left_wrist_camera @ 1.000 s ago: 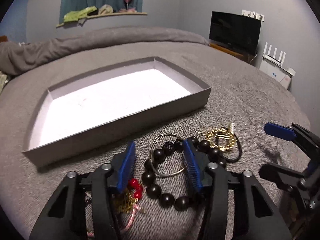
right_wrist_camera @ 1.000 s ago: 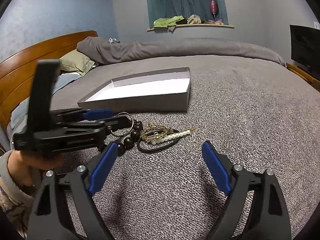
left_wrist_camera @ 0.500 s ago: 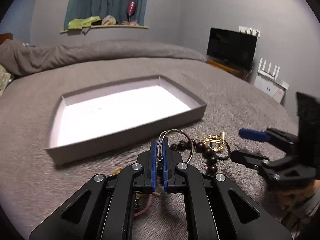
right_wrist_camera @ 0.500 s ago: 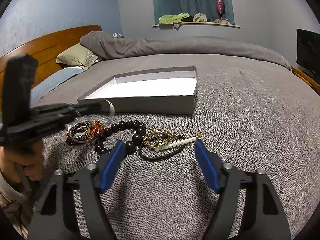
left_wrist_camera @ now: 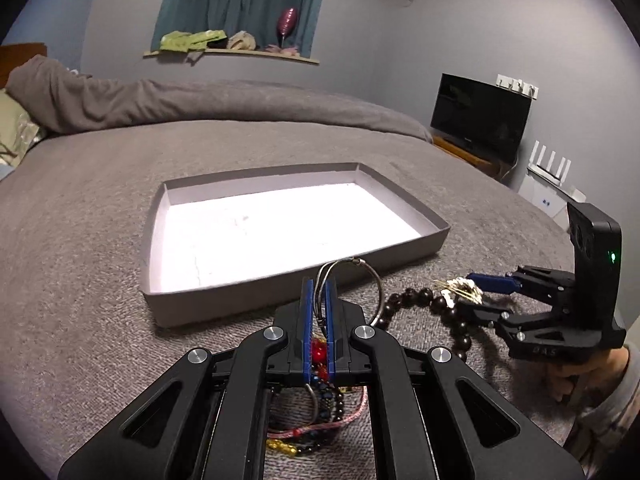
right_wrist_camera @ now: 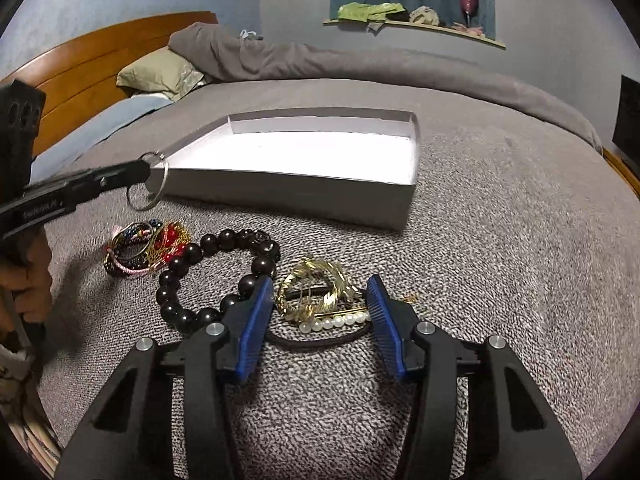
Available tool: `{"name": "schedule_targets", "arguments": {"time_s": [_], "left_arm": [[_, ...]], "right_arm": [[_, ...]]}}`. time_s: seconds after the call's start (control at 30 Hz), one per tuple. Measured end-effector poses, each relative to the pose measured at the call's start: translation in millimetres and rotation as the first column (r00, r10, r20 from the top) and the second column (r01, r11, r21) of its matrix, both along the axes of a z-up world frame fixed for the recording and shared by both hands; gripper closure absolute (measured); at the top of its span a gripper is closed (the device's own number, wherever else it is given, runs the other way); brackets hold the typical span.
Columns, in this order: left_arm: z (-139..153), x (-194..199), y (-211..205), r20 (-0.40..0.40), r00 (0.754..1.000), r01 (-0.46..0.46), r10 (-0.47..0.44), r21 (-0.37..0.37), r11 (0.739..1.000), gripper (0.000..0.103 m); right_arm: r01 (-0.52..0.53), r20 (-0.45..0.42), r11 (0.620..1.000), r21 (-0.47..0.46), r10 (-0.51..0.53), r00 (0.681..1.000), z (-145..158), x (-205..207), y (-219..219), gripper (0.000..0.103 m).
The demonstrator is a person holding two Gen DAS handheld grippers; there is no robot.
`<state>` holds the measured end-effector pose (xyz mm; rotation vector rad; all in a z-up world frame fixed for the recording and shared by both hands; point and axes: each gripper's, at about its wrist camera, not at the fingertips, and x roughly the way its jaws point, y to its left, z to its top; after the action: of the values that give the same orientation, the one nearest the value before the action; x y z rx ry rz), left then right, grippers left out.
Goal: Organize jewelry
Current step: 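Grasp the gold wreath brooch with the right gripper while the left gripper lifts the hoop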
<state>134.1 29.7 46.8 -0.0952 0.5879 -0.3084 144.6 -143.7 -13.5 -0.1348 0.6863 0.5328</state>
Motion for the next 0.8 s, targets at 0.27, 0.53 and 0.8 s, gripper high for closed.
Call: {"name": "schedule_targets", "arguments": {"time_s": [0.27, 0.53, 0.8], "left_arm": [[18.9, 15.2, 5.6, 0.019, 0.999, -0.028, 0.027, 0.025, 0.999, 0.097], [29.0, 41.1, 26.0, -0.007, 0.999, -0.048, 0.048, -0.033, 0.998, 0.099], [14.8, 20.8, 9.4, -0.072, 0.993, 0.096, -0.096, 0.008, 0.995, 0.047]], "right_arm": [[-0.018, 0.024, 1.000, 0.019, 0.017, 1.000, 14.6, -5.1, -0.3, 0.062], [-0.021, 0.094, 0.996, 0.089, 0.013, 0.995, 54.6, 13.0, -6.0, 0.062], [-0.053, 0.120, 0.993, 0.105, 0.040, 0.992, 67.6, 18.0, 7.9, 0.062]]}}
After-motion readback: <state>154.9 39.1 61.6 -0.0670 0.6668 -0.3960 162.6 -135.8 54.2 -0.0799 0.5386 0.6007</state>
